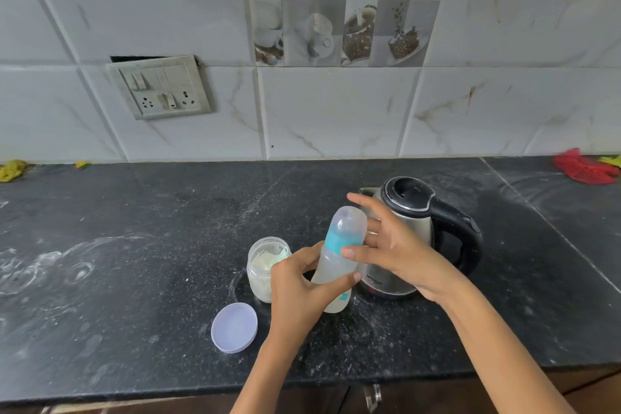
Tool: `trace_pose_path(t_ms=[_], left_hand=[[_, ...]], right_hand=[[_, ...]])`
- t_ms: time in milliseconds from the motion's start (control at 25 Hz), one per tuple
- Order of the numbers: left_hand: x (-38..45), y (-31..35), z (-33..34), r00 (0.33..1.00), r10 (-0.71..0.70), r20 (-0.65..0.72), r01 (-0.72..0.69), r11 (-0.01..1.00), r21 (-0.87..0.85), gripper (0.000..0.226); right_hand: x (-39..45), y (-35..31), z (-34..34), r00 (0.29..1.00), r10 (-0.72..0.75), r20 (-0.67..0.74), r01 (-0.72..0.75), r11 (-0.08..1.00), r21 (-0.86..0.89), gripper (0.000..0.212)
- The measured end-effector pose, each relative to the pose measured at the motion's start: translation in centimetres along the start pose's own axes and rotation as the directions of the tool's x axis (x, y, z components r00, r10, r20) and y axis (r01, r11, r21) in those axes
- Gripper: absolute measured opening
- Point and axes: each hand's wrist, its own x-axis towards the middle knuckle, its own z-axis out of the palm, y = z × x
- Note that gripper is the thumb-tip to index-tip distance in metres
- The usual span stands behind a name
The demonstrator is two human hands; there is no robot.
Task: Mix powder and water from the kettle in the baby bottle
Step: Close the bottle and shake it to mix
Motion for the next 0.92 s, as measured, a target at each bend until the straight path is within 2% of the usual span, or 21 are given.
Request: trace_pose_path(t_ms=[40,120,200,240,280,360,440,640,920], left_hand=[[0.0,0.0,-0.1,1.000,0.001,-0.004,-0.001,1.000,0.002,0.043],[-0.2,0.1,0.1,1.000,0.008,-0.019,-0.007,1.000,0.022,0.041],[-0.4,0.3,0.3,0.999,0.009,-0.035,-0.008,0.999,0.046,0.035],[-0.4,0.4,0.3,0.999,0.016,-0.039,-0.014,0.999,0.048,0.033],[-0.4,0.5,0.2,0.999,0.026,-0.039,-0.024,0.999,0.048,0.033],[-0.2,0.7,-0.2,0.999,0.031,-0.022,-0.030,0.999,0.042,0.036],[-0.3,0.6,-0.5,1.000,0.021,0.008,-0.021,0.999,0.037,0.038],[-0.7,0.4,-0.4,1.000,0.006,0.003,-0.006,0.998,0.064,0.043],[-0.8,0.8,-0.1,0.999,0.031,-0.025,-0.030,0.998,0.054,0.039]], right_hand=[[-0.1,0.2,0.1,0.998,-0.058,-0.020,0.058,0.998,-0.009,0.072],[-0.1,0.5,1.3,0.965,-0.140,-0.221,0.096,0.975,-0.198,0.053],[0.0,0.8,2.7,0.889,-0.222,-0.399,0.034,0.903,-0.427,0.054],[-0.1,0.9,2.8,0.878,-0.239,-0.416,0.038,0.899,-0.437,0.058],[-0.1,0.8,2.6,0.885,-0.228,-0.406,0.066,0.925,-0.374,0.060],[-0.4,0.0,1.3,0.933,-0.158,-0.324,0.121,0.984,-0.133,0.070],[-0.5,-0.9,-0.2,0.960,-0.154,-0.233,0.151,0.988,-0.033,0.072],[-0.7,-1.9,-1.0,0.981,-0.176,-0.083,0.173,0.984,-0.038,0.070],[-0.9,-1.3,-0.3,0.987,-0.155,-0.050,0.150,0.984,-0.098,0.067]])
